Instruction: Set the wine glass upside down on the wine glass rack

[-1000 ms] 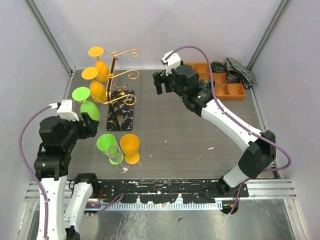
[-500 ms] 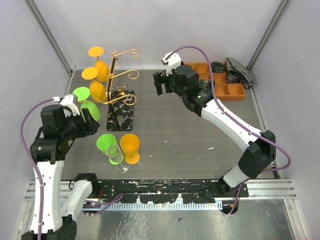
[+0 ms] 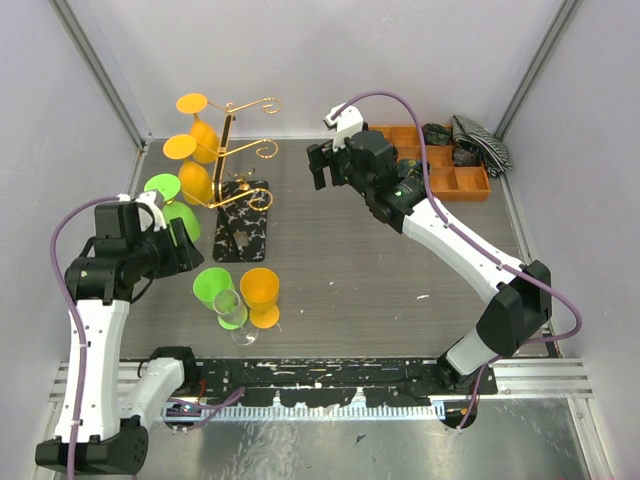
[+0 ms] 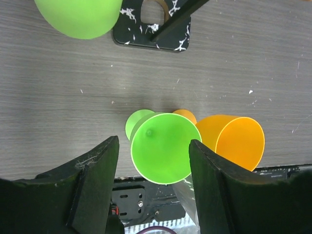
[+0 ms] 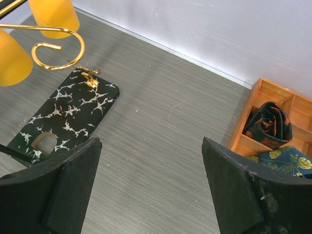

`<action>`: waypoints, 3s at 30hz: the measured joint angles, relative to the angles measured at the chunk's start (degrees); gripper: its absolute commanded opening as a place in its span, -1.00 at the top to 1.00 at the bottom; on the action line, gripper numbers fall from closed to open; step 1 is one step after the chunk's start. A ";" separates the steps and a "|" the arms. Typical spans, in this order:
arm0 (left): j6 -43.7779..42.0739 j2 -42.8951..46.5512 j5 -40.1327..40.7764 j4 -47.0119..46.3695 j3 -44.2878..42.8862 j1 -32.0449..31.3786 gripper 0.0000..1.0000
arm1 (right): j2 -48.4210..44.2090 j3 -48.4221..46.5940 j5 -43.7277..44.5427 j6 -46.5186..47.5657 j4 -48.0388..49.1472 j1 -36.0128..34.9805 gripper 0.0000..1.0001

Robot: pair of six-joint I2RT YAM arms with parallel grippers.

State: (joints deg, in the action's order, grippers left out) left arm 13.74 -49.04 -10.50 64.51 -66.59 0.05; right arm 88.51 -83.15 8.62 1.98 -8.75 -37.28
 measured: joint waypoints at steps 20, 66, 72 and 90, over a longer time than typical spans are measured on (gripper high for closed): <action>1.49 -10.16 13.22 4.44 -0.31 -13.90 -0.34 | 0.00 0.02 1.70 0.04 0.00 0.02 -0.80; 4.63 -18.21 13.27 0.35 -0.17 -17.14 0.06 | 0.00 0.50 5.49 2.45 -0.20 0.02 -0.81; 5.62 -17.84 8.98 3.48 3.06 -19.30 0.07 | 0.00 0.50 5.49 2.64 -0.20 0.02 -0.81; 7.37 -18.91 9.29 7.39 0.22 -21.75 0.76 | 0.00 0.50 5.46 3.10 -0.20 0.02 -0.81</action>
State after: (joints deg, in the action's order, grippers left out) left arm 21.10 -67.94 -1.21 71.90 -66.37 -21.69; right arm 88.51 -82.65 14.09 5.08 -8.95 -37.26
